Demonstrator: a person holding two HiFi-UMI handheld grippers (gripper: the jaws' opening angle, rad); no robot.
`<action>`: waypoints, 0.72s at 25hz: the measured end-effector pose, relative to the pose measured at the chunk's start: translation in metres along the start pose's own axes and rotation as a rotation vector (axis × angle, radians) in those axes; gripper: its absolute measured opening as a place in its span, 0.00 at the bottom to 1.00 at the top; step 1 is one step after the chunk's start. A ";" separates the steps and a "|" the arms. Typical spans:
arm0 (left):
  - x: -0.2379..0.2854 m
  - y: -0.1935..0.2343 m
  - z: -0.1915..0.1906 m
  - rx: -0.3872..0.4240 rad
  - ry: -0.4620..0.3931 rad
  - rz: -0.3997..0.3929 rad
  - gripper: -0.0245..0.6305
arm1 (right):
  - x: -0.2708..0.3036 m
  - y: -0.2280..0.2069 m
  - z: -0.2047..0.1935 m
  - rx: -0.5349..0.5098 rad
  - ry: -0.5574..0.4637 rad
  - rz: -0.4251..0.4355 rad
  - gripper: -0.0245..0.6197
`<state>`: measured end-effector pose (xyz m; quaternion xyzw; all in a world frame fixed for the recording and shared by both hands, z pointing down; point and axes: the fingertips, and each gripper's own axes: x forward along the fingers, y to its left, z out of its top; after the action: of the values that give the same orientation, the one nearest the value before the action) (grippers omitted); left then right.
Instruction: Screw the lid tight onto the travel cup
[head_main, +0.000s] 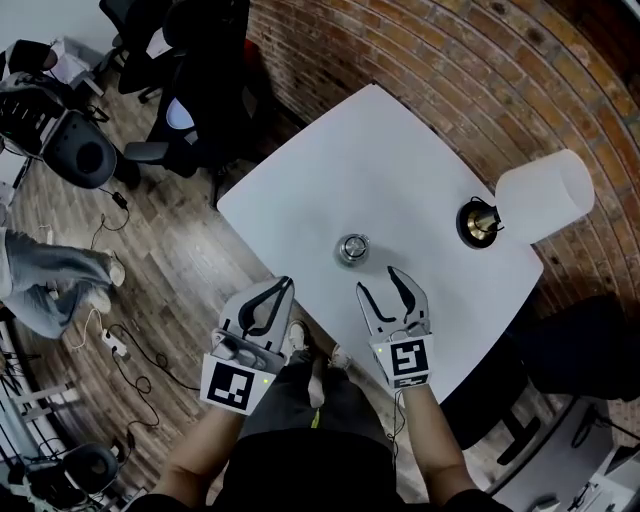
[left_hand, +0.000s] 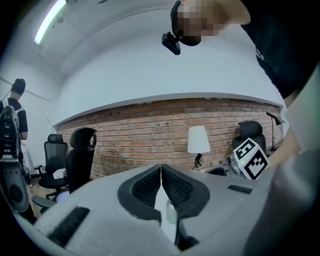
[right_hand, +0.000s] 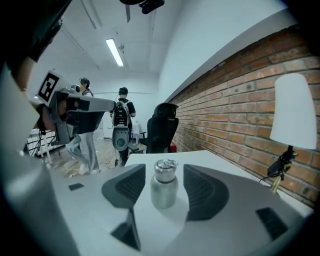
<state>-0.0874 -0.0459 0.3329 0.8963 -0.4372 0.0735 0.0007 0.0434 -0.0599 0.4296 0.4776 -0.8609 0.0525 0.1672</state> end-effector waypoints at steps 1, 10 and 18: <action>0.003 0.000 -0.004 -0.003 0.005 -0.003 0.08 | 0.006 0.001 -0.005 -0.004 -0.001 0.004 0.41; 0.038 -0.002 -0.048 -0.016 0.061 -0.041 0.08 | 0.061 0.000 -0.046 0.000 0.027 0.035 0.53; 0.067 0.002 -0.081 -0.036 0.073 -0.069 0.08 | 0.095 0.002 -0.068 0.010 0.021 0.054 0.59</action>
<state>-0.0585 -0.0942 0.4222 0.9074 -0.4072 0.0981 0.0353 0.0116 -0.1183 0.5258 0.4546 -0.8714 0.0662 0.1722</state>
